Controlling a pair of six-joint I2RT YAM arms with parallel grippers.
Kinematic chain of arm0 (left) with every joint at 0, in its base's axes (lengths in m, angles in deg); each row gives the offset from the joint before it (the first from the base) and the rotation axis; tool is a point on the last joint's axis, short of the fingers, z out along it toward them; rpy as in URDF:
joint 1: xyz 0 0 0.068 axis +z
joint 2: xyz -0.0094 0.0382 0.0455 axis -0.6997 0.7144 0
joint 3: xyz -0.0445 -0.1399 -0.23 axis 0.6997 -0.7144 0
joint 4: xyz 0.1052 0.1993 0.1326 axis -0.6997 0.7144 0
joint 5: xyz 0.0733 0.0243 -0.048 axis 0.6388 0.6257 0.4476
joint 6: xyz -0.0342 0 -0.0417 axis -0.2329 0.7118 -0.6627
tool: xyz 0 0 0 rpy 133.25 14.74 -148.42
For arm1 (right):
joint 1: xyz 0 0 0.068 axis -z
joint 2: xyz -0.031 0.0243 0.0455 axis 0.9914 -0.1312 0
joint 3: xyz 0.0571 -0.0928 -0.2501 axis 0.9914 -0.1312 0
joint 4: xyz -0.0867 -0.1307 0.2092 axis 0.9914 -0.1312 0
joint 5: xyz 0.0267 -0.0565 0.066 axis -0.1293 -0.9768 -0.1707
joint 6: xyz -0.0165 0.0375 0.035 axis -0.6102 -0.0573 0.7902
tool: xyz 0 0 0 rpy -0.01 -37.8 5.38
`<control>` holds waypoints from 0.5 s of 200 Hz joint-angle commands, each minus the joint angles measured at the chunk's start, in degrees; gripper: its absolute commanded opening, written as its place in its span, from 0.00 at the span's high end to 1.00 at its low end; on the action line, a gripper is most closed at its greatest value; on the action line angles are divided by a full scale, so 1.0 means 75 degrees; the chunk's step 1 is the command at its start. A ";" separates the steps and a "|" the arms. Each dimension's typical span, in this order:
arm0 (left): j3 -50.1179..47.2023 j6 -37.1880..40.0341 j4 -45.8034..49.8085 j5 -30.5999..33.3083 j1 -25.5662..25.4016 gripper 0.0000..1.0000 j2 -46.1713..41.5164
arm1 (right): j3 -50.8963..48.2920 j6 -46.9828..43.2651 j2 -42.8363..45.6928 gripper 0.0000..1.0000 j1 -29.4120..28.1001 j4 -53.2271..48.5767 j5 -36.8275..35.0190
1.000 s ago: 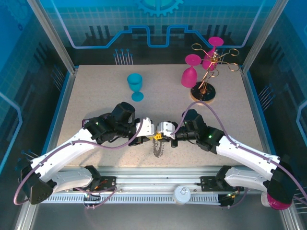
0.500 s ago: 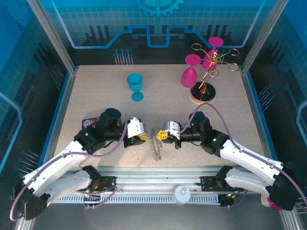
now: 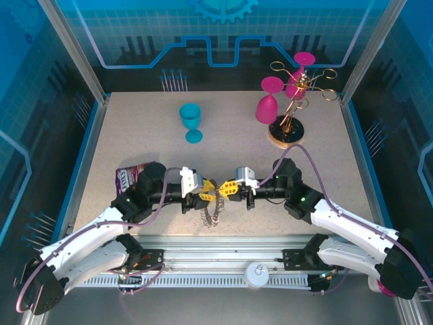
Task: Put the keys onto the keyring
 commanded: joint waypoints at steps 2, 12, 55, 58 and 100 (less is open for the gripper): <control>-0.0134 -0.0328 -0.0758 -0.0453 0.0028 0.67 0.0022 | -0.0088 0.0301 -0.0119 1.00 -0.0009 0.0756 0.0187; -0.0155 -0.0366 -0.0846 -0.0464 0.0020 0.67 0.0036 | -0.0077 0.0309 -0.0167 1.00 -0.0056 0.0792 0.0174; -0.0181 -0.0392 -0.0989 -0.0490 0.0019 0.75 0.0094 | -0.0045 0.0356 -0.0275 1.00 -0.0155 0.0911 0.0150; -0.0178 -0.0392 -0.0995 -0.0489 0.0024 0.77 0.0107 | -0.0042 0.0361 -0.0276 1.00 -0.0155 0.0918 0.0149; -0.0170 -0.0241 -0.0966 -0.0218 0.0025 1.00 0.0057 | -0.0098 0.0307 -0.0293 1.00 -0.0199 0.0855 0.0039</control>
